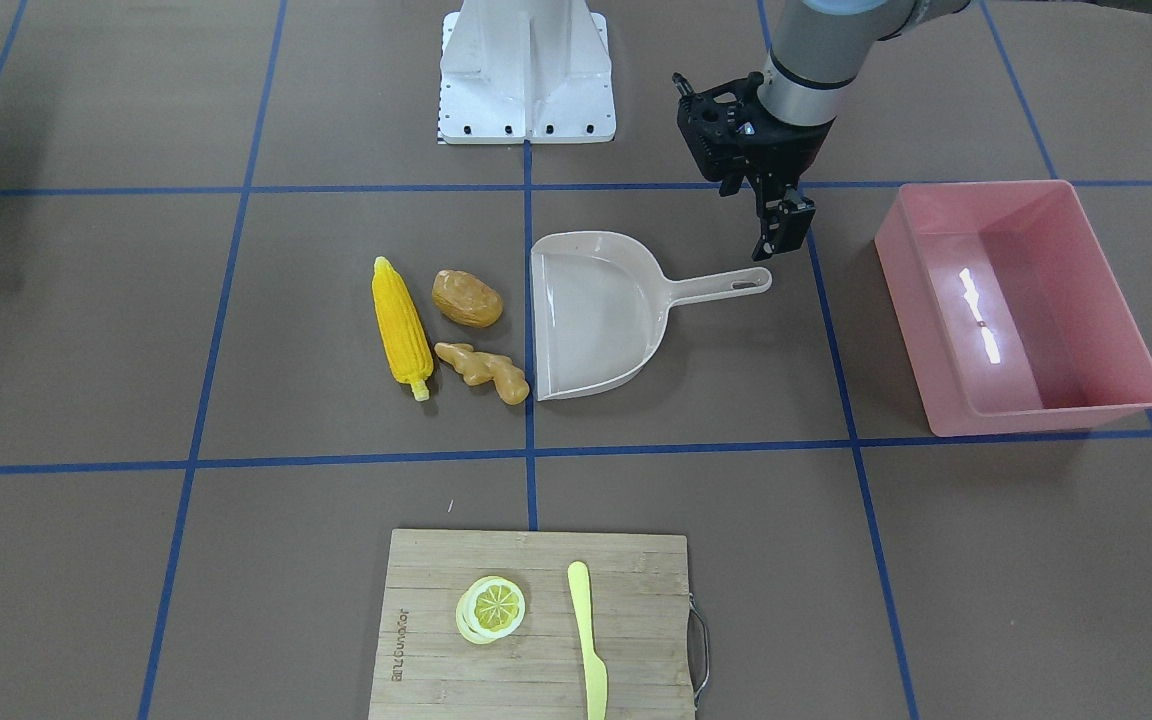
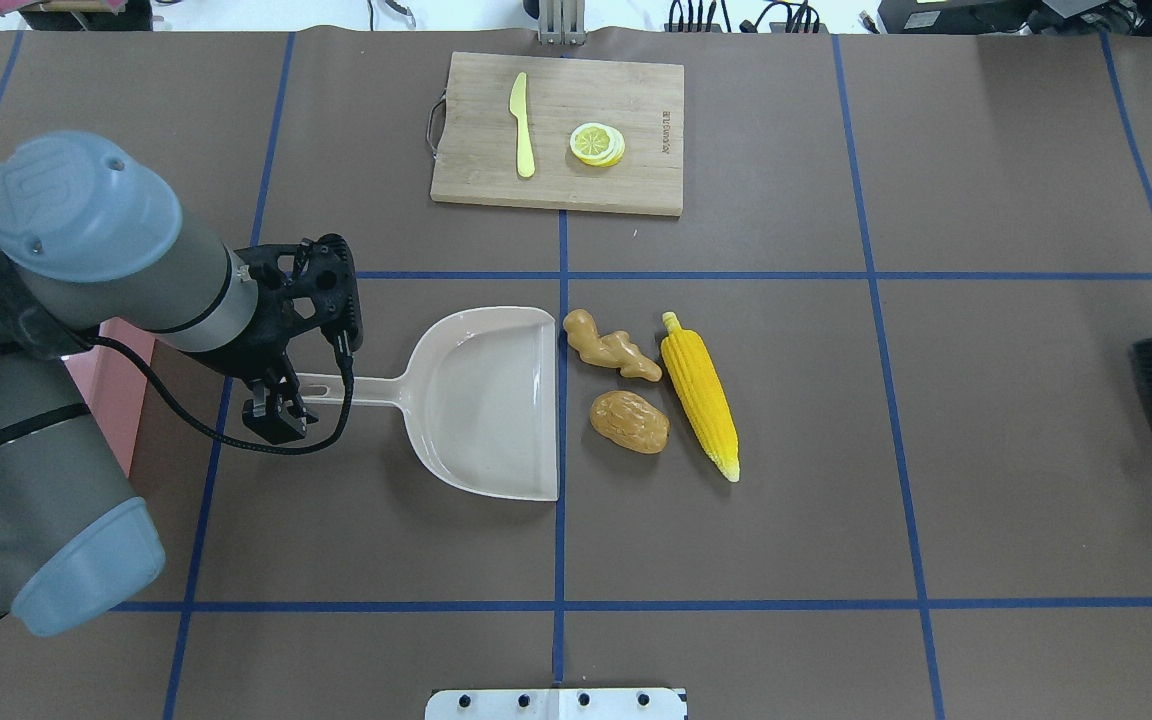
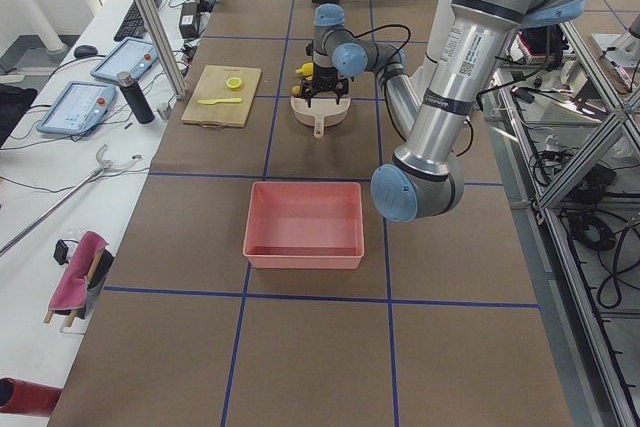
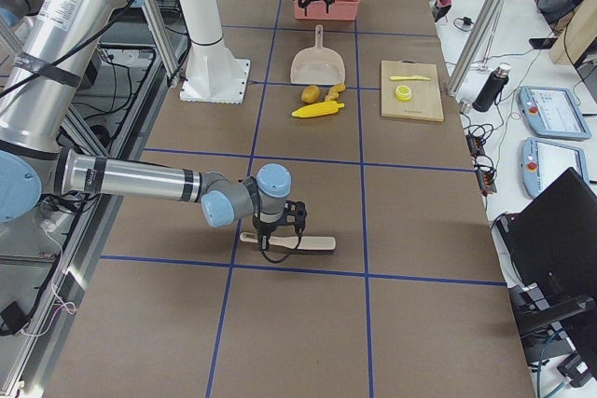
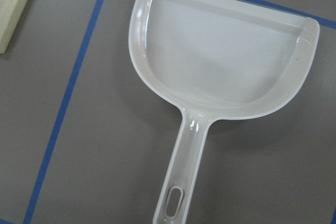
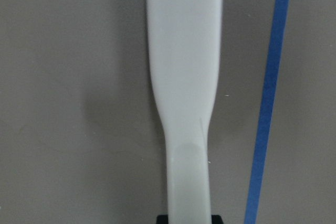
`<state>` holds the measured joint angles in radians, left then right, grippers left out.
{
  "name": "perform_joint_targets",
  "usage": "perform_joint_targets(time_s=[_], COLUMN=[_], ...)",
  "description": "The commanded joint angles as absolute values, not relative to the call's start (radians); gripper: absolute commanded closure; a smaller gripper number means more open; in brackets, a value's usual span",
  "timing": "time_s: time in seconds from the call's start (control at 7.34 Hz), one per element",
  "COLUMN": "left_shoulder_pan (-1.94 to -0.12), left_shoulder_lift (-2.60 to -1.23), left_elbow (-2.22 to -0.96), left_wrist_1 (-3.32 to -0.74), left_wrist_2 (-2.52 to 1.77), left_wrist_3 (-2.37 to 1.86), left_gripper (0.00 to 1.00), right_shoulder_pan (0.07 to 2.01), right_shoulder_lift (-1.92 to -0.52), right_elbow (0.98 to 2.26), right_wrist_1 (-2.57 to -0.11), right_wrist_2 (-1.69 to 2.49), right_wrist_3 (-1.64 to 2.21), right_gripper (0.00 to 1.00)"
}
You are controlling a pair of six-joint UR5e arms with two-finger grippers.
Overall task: Sweep and dump trash into bin
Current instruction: 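Reach the left gripper to the white dustpan handle and grasp it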
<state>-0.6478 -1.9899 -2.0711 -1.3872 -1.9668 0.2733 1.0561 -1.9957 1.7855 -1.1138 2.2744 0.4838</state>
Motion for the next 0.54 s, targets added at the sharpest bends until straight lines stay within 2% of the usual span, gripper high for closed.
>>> perform_joint_targets(time_s=[0.0, 0.41], left_shoulder_pan=[-0.626, -0.611], left_shoulder_lift=[-1.999, -2.014], left_elbow=[-2.002, -1.896], left_wrist_1=[-1.396, -1.468], left_wrist_2=[-1.962, -1.965], left_wrist_3=[0.348, 0.351], left_gripper=[0.01, 0.01], right_shoulder_pan=[1.055, 1.063], right_shoulder_lift=[-1.994, -1.982], right_elbow=[1.784, 1.839], right_wrist_1=[-1.114, -1.124], right_wrist_2=[2.275, 2.302], right_wrist_3=[0.486, 0.486], right_gripper=[1.0, 1.0])
